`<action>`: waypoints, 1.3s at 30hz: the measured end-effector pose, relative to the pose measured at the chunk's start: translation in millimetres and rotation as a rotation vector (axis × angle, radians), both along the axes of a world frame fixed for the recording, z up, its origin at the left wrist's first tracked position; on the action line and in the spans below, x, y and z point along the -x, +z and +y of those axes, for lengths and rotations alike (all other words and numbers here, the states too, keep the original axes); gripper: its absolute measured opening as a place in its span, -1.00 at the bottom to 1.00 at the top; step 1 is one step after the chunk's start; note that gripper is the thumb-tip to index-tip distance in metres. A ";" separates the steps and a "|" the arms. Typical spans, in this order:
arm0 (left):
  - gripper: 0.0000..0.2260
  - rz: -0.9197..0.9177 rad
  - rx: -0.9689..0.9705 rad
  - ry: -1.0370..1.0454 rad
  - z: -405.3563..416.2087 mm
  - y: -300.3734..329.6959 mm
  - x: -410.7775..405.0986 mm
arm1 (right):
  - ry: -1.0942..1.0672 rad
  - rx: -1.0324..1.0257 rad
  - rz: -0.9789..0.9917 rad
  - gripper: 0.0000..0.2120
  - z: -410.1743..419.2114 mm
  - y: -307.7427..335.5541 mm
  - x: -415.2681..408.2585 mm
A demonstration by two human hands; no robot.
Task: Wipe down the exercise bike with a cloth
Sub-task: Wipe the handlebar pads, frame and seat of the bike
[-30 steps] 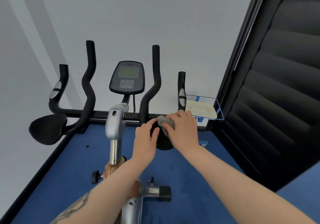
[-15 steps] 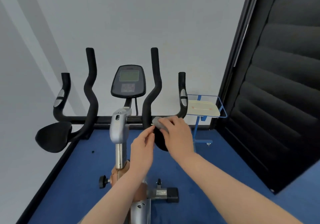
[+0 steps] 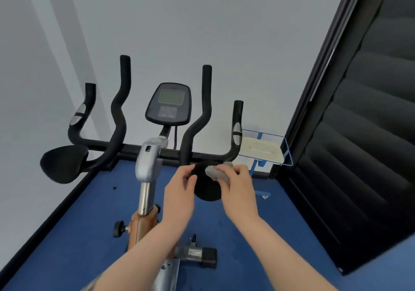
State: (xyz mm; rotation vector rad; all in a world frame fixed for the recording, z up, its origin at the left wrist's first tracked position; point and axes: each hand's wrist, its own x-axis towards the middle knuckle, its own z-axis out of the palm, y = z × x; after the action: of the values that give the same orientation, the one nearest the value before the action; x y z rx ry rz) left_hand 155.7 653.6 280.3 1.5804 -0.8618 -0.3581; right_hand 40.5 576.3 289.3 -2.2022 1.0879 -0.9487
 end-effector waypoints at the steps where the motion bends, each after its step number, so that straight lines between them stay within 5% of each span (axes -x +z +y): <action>1: -0.68 0.001 0.000 0.009 -0.2 -0.8 0.8 | -0.007 -0.008 0.025 -0.74 -8.0 3.7 -5.2; 12: -0.77 0.024 0.026 0.202 -13.1 -9.2 21.2 | 0.265 0.069 0.122 -0.77 -28.0 3.8 10.4; 19: -0.61 -0.180 -0.193 0.637 -56.7 0.9 62.6 | 0.402 -0.173 -0.204 -0.70 -50.0 -1.1 31.1; 25: -0.49 -0.333 -0.464 0.691 -101.6 -3.5 78.0 | 0.379 0.176 0.023 -0.76 -137.5 16.1 35.3; 29: -0.53 -0.413 -0.439 0.749 -100.6 -11.6 78.4 | 0.601 0.448 0.194 -0.79 -168.3 20.8 18.6; 33: -0.46 -0.478 -0.409 0.744 -95.5 -12.7 79.1 | 0.752 0.477 0.289 -0.79 -174.4 17.3 -0.4; 39: -0.76 -0.431 -0.397 0.783 -89.6 -7.4 63.5 | 0.856 0.654 0.373 -0.72 -189.1 18.1 -11.2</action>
State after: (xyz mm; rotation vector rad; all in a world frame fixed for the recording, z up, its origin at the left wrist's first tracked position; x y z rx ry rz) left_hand 92.2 564.0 272.9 2.2698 -0.4285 0.4125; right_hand 51.6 387.3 307.4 -3.0267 -0.1685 -0.5312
